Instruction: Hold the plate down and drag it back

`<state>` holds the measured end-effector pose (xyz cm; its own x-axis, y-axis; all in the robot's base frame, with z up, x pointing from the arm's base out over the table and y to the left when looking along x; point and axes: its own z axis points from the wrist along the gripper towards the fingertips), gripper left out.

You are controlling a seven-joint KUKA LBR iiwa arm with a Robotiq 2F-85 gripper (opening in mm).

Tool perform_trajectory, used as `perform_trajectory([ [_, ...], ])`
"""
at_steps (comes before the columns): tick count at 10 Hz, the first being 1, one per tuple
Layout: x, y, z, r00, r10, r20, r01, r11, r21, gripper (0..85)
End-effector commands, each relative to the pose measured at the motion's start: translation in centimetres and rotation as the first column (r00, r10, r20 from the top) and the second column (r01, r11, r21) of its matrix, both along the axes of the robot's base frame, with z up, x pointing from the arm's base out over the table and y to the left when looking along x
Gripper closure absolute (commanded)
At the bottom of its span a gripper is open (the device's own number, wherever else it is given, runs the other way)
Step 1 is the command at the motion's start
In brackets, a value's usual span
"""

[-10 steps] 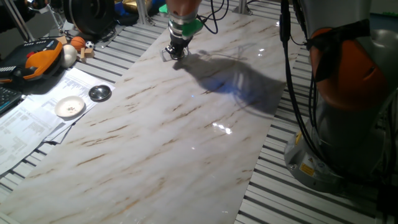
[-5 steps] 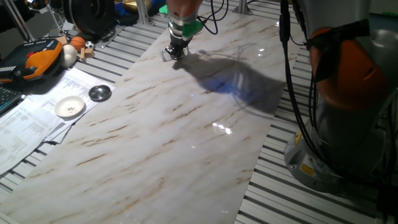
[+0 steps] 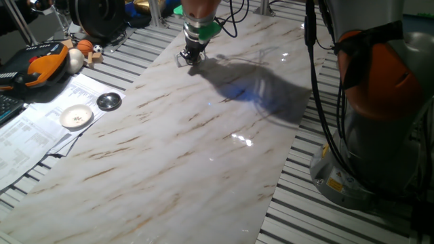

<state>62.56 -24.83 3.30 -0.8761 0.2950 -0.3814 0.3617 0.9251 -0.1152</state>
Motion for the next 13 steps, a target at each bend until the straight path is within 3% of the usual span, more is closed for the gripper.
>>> perform_trajectory([
  [1,-0.11,0.04,-0.20,1.000,0.000,0.000,0.000,1.000,-0.001,85.0],
  [6,-0.37,0.17,-0.59,1.000,0.001,0.003,-0.001,1.000,0.002,85.0],
  [9,-0.46,0.13,-0.70,1.000,0.002,0.012,-0.002,1.000,-0.010,85.0],
  [13,-0.47,0.16,-0.58,1.000,0.005,0.007,-0.005,1.000,0.003,85.0],
])
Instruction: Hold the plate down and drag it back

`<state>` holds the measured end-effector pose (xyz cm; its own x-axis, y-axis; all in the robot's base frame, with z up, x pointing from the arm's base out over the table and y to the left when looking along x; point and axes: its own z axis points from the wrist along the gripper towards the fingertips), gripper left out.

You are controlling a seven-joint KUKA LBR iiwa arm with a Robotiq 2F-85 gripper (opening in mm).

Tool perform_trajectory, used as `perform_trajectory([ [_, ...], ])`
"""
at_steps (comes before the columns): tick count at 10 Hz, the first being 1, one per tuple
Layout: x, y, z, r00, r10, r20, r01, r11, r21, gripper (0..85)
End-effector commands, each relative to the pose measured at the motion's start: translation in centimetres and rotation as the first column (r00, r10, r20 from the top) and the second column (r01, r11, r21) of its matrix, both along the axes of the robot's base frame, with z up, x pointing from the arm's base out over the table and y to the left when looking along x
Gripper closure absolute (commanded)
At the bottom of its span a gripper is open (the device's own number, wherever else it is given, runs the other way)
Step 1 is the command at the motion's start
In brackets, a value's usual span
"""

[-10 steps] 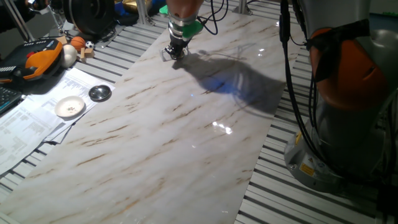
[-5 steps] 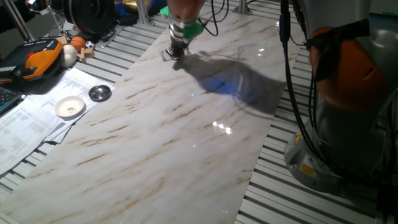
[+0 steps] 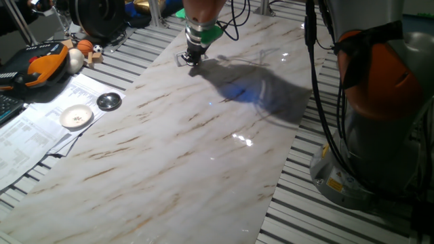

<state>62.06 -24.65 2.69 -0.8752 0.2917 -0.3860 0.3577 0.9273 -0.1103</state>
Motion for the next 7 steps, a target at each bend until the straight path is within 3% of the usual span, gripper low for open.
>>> perform_trajectory([
  [1,0.03,0.00,0.05,1.000,0.000,0.001,0.000,1.000,0.000,85.0],
  [7,0.00,0.09,-0.07,1.000,0.000,0.001,0.000,1.000,-0.002,85.0],
])
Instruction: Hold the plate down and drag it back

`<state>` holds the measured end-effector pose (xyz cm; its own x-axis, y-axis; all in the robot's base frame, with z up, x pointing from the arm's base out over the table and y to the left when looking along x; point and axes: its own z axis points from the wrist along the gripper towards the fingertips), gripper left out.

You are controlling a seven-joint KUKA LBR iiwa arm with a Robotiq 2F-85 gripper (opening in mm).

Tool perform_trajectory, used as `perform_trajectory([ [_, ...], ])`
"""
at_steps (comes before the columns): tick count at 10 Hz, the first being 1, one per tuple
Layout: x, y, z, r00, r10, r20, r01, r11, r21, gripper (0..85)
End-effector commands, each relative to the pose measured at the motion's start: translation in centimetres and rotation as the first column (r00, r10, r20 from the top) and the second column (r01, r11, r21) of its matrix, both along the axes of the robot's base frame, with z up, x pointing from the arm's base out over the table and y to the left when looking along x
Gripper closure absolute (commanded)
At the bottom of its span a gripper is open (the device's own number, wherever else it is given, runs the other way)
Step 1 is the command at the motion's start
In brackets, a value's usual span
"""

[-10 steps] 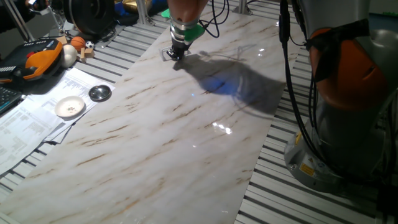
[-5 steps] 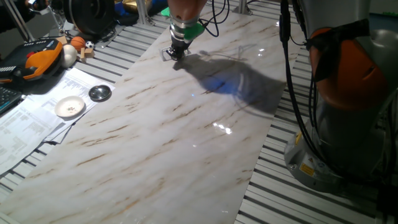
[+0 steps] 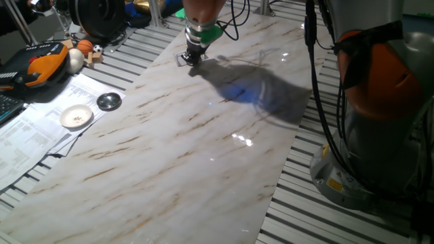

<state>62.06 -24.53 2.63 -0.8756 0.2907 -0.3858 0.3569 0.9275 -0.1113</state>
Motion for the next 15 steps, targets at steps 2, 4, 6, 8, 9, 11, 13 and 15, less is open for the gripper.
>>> perform_trajectory([
  [2,-0.12,0.2,-0.1,1.000,-0.002,-0.010,0.002,1.000,0.008,85.0],
  [4,-0.33,0.5,-0.2,1.000,-0.011,-0.022,0.011,1.000,0.019,85.0],
  [6,-0.52,0.9,-0.2,0.999,-0.020,-0.031,0.021,0.999,0.026,85.0],
  [8,-0.58,1.1,-0.3,0.999,-0.021,-0.037,0.022,0.999,0.033,85.0],
  [9,-0.59,1.1,-0.2,0.999,-0.024,-0.036,0.025,0.999,0.034,85.0],
  [11,-0.60,1.3,-0.2,0.999,-0.026,-0.042,0.028,0.999,0.043,85.0],
  [13,-0.61,1.5,-0.2,0.998,-0.032,-0.056,0.036,0.997,0.067,85.0],
  [15,-0.61,1.7,-0.1,0.997,-0.037,-0.071,0.043,0.996,0.083,85.0],
])
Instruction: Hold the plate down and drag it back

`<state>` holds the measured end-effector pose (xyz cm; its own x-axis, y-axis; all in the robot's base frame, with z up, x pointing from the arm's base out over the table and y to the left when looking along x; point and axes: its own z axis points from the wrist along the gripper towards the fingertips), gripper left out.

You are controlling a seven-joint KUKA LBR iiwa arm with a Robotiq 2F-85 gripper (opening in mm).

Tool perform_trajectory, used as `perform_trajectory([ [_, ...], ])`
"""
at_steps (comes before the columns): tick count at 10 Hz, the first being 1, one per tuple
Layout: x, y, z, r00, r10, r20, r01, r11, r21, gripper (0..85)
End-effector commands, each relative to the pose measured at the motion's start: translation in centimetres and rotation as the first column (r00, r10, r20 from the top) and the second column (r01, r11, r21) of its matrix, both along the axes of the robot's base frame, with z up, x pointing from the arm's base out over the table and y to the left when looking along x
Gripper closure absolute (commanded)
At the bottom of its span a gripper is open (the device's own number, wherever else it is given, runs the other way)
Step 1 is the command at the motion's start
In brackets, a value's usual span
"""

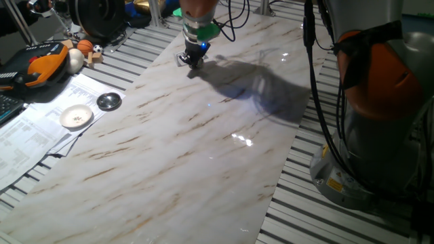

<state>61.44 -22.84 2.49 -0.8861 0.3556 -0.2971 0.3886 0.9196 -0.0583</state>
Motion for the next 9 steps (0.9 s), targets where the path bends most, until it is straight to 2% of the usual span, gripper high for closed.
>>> perform_trajectory([
  [1,0.00,0.1,0.0,1.000,-0.005,-0.008,0.005,1.000,0.016,85.0],
  [9,-0.33,1.7,0.2,0.998,-0.036,-0.056,0.039,0.998,0.057,85.0],
])
